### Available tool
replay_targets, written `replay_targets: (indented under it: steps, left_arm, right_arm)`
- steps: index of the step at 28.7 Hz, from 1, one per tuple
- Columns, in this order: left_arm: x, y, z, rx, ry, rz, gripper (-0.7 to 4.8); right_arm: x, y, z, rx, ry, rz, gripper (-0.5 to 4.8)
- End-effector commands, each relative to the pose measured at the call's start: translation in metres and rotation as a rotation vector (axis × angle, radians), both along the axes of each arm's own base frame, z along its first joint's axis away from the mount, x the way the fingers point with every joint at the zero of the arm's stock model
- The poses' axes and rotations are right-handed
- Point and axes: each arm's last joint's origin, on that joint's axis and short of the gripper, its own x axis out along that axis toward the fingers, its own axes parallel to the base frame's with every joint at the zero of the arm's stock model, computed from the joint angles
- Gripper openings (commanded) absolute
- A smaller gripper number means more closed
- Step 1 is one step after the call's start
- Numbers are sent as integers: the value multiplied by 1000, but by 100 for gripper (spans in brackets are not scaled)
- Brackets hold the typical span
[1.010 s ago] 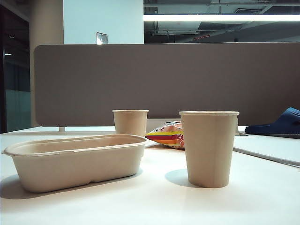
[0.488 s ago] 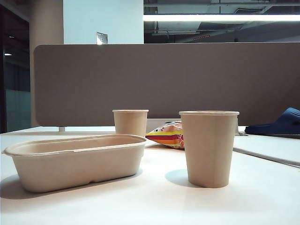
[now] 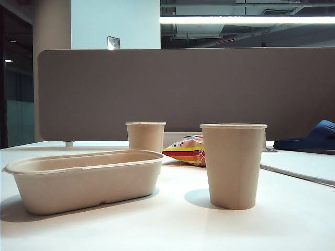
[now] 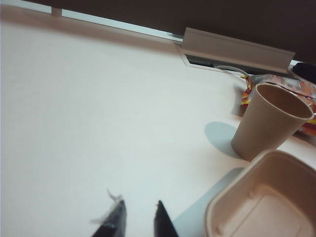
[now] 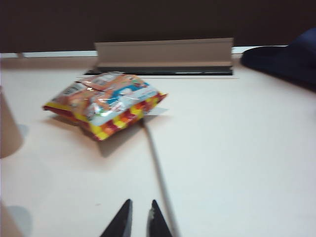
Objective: Pick up a bag of chips and put them in the box.
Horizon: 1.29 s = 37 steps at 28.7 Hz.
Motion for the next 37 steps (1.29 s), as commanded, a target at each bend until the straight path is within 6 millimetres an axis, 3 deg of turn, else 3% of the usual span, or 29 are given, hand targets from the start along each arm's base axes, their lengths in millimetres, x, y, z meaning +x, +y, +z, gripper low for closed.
replay_targets:
  steps: [1, 6, 11, 16, 19, 24, 37]
  left_arm:
    - [0, 0, 0, -50, 8, 2, 79]
    - [0, -1, 2, -122, 5, 3, 79]
    - [1, -3, 13, -126, -104, -77, 79]
    - [-3, -3, 33, -192, -195, -115, 79]
    - [-7, -4, 46, -209, -227, -145, 79]
    - [-15, -6, 69, -244, -260, -257, 80]
    - [-43, -11, 134, -227, -248, -496, 84]
  right_arm:
    - [0, 2, 2, 33, -19, 75, 50]
    - [-1, 4, 8, 182, -26, 144, 50]
    - [-2, 6, 14, 331, -34, 187, 49]
    - [-2, 6, 19, 381, -60, 206, 48]
    - [-3, 7, 22, 385, -81, 248, -8]
    - [-5, 8, 28, 393, -99, 289, -9]
    - [-25, 6, 85, 344, -193, 284, -9]
